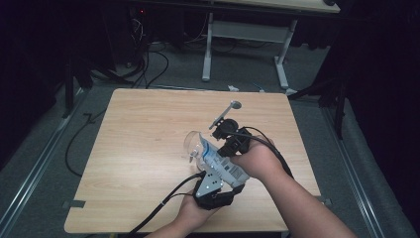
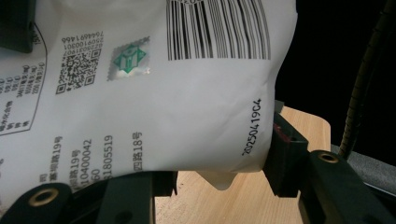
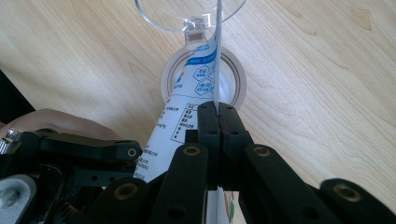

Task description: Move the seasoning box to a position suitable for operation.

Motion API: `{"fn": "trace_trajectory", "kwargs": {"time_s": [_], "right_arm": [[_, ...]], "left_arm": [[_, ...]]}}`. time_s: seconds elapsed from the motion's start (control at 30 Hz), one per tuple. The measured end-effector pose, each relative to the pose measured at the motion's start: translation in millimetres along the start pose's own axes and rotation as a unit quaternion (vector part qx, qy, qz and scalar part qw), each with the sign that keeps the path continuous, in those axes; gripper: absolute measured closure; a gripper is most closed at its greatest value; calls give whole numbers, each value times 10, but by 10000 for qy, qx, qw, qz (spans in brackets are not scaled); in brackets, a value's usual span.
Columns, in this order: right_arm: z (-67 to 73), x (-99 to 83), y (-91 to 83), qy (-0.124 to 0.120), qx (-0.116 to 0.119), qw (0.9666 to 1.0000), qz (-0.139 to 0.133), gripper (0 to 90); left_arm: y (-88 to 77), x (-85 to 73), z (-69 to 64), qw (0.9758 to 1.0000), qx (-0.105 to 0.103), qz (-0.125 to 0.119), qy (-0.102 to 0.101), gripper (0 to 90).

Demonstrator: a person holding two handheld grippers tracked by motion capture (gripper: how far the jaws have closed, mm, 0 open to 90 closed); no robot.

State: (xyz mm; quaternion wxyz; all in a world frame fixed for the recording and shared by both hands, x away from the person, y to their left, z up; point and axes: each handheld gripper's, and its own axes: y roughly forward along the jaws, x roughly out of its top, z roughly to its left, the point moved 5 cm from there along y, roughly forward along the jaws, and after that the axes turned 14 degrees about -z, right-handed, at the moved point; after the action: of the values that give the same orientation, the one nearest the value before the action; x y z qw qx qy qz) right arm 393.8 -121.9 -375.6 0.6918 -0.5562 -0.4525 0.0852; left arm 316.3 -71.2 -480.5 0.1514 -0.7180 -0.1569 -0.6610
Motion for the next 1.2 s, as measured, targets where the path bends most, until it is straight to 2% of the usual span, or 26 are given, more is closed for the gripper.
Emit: {"fn": "trace_trajectory", "kwargs": {"time_s": [0.47,1.2], "right_arm": [[-1,1,6,4,-17,10000,9,900],[-7,-7,17,38,-51,10000,19,900]], "left_arm": [[3,8,0,10000,-23,-30,-65,537],[18,1,4,10000,-23,-27,-52,537]]}}
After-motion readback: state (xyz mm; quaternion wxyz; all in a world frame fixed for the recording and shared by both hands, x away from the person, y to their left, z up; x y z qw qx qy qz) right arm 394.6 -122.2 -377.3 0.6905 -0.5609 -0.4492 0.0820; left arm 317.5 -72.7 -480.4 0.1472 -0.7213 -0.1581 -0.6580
